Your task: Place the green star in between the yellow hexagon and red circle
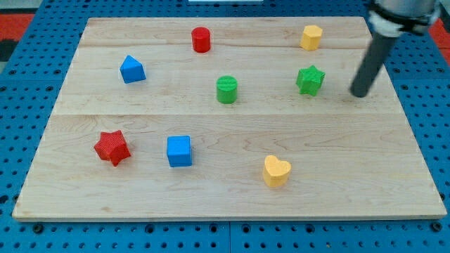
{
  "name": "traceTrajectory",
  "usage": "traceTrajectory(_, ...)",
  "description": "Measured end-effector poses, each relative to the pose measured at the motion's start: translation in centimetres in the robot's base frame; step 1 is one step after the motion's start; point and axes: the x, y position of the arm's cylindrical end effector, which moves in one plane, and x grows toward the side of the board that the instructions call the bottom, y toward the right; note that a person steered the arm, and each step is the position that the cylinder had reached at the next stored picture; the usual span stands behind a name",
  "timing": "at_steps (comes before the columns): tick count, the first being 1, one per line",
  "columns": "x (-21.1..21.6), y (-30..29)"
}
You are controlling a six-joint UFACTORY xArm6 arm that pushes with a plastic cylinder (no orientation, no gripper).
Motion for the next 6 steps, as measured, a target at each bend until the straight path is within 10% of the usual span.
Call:
traceTrajectory(3, -3.3, -14.1)
traceTrajectory(6, -4.8, -9.5)
